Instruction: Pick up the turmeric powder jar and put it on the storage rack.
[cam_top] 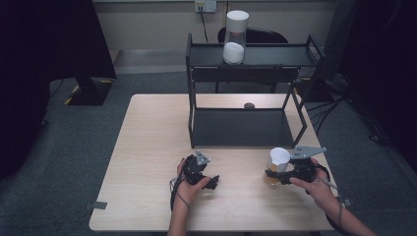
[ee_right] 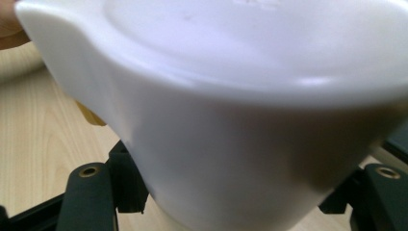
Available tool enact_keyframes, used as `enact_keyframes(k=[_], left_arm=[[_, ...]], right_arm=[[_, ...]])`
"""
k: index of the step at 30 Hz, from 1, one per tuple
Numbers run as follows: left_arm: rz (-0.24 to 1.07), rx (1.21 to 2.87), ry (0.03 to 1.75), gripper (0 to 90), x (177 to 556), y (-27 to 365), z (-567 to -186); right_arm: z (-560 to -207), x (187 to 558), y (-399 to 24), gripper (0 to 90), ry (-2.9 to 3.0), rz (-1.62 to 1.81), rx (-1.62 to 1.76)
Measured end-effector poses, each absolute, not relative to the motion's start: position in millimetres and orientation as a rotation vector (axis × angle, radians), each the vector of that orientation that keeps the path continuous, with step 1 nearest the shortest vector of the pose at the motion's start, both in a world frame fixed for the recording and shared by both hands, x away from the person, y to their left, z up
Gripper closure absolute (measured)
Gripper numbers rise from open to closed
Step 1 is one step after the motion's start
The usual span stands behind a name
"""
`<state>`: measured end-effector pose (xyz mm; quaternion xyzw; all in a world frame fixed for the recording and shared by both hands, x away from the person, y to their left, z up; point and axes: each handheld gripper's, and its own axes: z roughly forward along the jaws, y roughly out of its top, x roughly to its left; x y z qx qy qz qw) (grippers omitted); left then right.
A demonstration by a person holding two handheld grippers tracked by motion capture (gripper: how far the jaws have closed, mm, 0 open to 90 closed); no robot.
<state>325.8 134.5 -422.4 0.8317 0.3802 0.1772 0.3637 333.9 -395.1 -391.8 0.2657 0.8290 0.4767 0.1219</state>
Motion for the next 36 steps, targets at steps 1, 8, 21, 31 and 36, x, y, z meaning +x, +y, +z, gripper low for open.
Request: enact_keyframes(k=[1, 8, 21, 31, 36], left_arm=[[0.456, 2.14, 0.979, 0.0, 325.8, 134.5, -422.4], [0.456, 2.14, 0.978, 0.0, 325.9, 134.5, -422.4], [0.456, 2.14, 0.978, 0.0, 325.8, 134.5, -422.4], [0.456, 2.14, 0.978, 0.0, 325.9, 134.5, -422.4], [0.456, 2.14, 0.978, 0.0, 325.9, 134.5, -422.4]], right_arm=[[-390.8, 335.6, -394.8, 30.8, 2.421, 1.391, 0.778], [-385.2, 345.6, -390.0, 30.8, 2.418, 1.378, 0.793], [-378.1, 364.0, -380.3, 30.8, 2.398, 1.38, 0.849], [-365.0, 376.6, -376.0, 30.8, 2.374, 1.364, 0.862], [-358.7, 382.9, -374.8, 30.7, 2.369, 1.348, 0.865]])
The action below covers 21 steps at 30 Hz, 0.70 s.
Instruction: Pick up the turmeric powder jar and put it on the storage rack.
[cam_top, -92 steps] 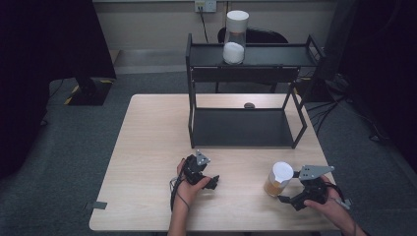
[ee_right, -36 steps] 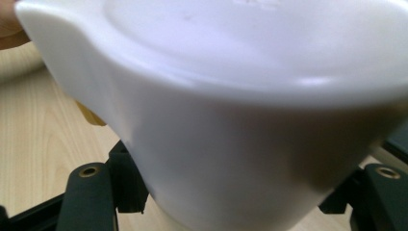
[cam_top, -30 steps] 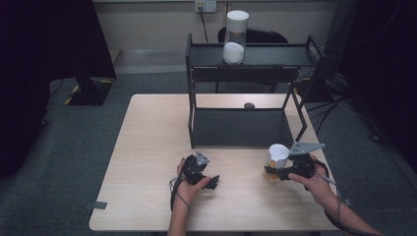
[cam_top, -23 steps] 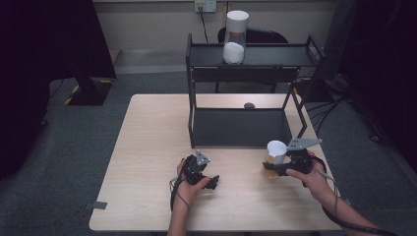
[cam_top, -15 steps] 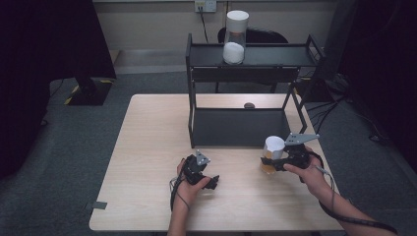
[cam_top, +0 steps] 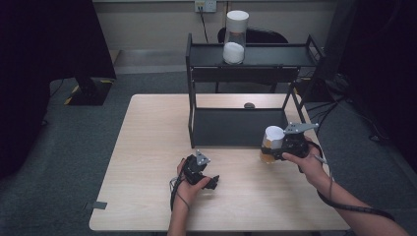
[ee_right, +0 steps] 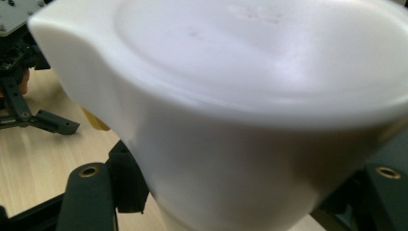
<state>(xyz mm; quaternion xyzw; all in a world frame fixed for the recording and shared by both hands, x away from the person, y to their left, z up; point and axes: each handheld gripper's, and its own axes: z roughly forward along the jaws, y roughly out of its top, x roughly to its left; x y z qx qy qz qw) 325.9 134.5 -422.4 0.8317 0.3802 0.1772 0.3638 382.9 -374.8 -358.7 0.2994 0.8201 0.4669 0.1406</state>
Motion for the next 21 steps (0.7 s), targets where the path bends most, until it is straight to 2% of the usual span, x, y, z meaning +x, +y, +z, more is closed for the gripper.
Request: enact_keyframes(k=[21], left_arm=[[0.456, 2.143, 0.977, 0.0, 326.1, 134.5, -422.0]], right_arm=[[-321.4, 407.5, -369.4, 30.7, 2.345, 1.346, 0.857]])
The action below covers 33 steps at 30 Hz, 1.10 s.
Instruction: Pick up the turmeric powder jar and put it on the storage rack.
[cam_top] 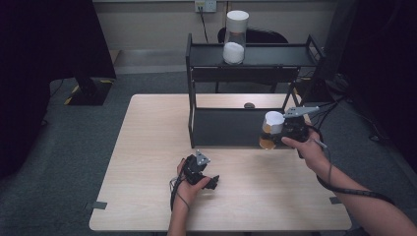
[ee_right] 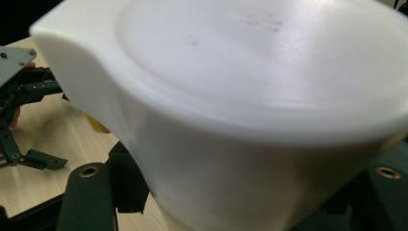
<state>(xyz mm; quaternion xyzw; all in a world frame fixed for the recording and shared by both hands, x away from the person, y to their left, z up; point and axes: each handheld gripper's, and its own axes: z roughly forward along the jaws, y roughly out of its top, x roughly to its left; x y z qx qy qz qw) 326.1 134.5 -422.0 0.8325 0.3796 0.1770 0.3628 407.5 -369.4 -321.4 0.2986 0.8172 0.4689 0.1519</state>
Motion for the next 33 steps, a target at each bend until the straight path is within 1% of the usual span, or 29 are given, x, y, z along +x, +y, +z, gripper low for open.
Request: enact_keyframes(k=[16, 33], left_arm=[[0.455, 2.143, 0.977, 0.0, 326.1, 134.5, -422.0], [0.455, 2.143, 0.977, 0.0, 326.1, 134.6, -422.0]], right_arm=[[-282.6, 420.8, -366.6, 30.7, 2.348, 1.339, 0.827], [-237.3, 427.1, -361.5, 30.7, 2.336, 1.357, 0.788]])
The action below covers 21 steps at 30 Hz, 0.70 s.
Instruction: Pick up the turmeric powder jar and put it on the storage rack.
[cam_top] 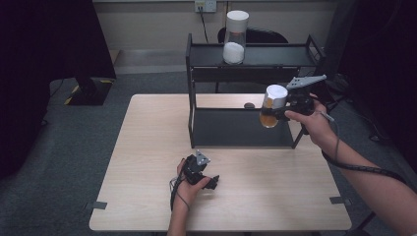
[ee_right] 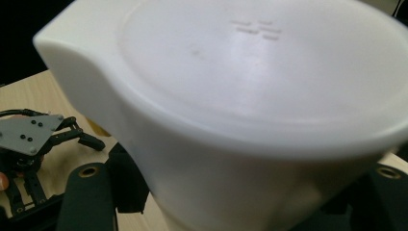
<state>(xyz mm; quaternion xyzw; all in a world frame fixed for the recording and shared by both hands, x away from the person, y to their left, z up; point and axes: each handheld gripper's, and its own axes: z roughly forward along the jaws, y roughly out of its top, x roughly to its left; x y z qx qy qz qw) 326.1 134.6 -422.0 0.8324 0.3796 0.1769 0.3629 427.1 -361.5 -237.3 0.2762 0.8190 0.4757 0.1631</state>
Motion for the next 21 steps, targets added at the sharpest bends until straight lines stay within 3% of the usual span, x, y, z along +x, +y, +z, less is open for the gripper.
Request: enact_keyframes(k=[21], left_arm=[[0.454, 2.14, 0.979, 0.0, 326.0, 134.6, -422.2]], right_arm=[[-192.9, 430.0, -360.7, 30.7, 2.313, 1.353, 0.764]])
